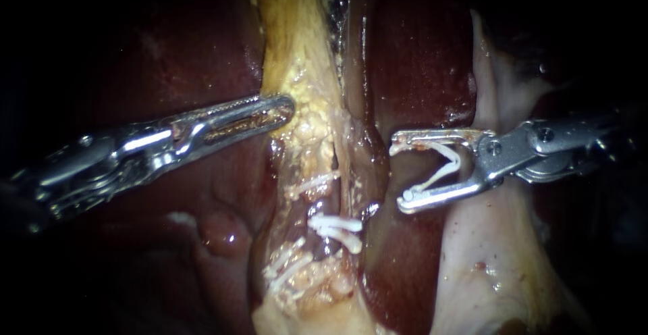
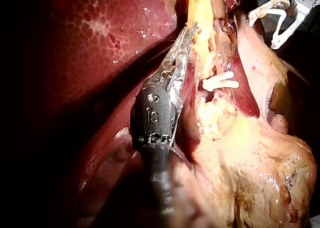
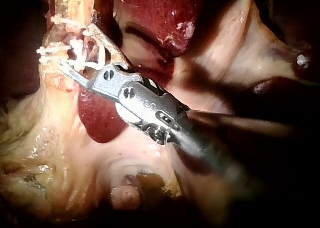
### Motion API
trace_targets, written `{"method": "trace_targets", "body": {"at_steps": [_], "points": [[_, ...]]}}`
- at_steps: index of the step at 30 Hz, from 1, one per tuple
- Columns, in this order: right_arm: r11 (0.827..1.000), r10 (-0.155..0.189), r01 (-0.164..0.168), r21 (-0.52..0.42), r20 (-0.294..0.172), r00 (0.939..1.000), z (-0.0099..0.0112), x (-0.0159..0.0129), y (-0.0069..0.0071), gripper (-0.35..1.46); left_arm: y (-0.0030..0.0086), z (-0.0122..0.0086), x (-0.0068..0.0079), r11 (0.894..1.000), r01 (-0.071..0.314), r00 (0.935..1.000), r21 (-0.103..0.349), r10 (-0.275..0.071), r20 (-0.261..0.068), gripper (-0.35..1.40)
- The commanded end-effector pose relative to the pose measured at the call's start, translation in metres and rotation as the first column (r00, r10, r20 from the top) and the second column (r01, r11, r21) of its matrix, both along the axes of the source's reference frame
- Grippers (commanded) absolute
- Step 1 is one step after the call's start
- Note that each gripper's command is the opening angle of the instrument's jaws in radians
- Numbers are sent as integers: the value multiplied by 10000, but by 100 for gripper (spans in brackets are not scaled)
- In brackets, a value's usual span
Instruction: Clipping third clip right tube
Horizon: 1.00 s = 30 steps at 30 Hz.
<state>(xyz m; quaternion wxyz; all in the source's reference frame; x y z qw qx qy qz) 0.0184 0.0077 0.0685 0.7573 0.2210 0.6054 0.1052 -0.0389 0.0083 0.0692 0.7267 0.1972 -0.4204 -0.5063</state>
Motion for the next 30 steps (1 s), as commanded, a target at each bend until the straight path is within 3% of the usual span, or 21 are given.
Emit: {"method": "trace_targets", "body": {"at_steps": [1, 4, 7, 12, 18, 21, 26, 30], "points": [[10000, 4, -4, -2, 4, 10000, 2, 1, -2, 60, 0, -1, 1, 10000, -4, 10000, -2, 4, 8, -35], [9945, 204, -228, 1018, 243, 9995, 7, 6, -11, 60, 4, -8, 9, 10000, -54, 10000, 44, 54, 49, -35], [9788, 102, -162, 2044, 306, 9995, 17, 19, -20, 60, 12, -23, 25, 10000, -19, 10000, 81, 19, 7, -35], [9337, -56, -122, 3578, 486, 9988, 42, 44, -36, 60, 18, -49, 45, 9998, 214, 9998, 23, -214, 38, -35], [8805, 35, -420, 4722, 821, 9966, 82, 59, -43, 60, 15, -70, 53, 9995, 330, 9993, 3, -330, 157, -35], [8726, 43, -517, 4857, 983, 9952, 100, 65, -40, 60, 12, -76, 52, 9993, 367, 9992, -4, -366, 166, -35], [8800, -202, -557, 4717, 1543, 9878, 119, 78, -33, 59, 9, -82, 51, 9991, 424, 9990, 49, -425, 157, -35], [8852, -306, -593, 4614, 1848, 9823, 130, 93, -35, 58, 9, -82, 52, 9991, 423, 9990, 52, -424, 158, -35]]}}
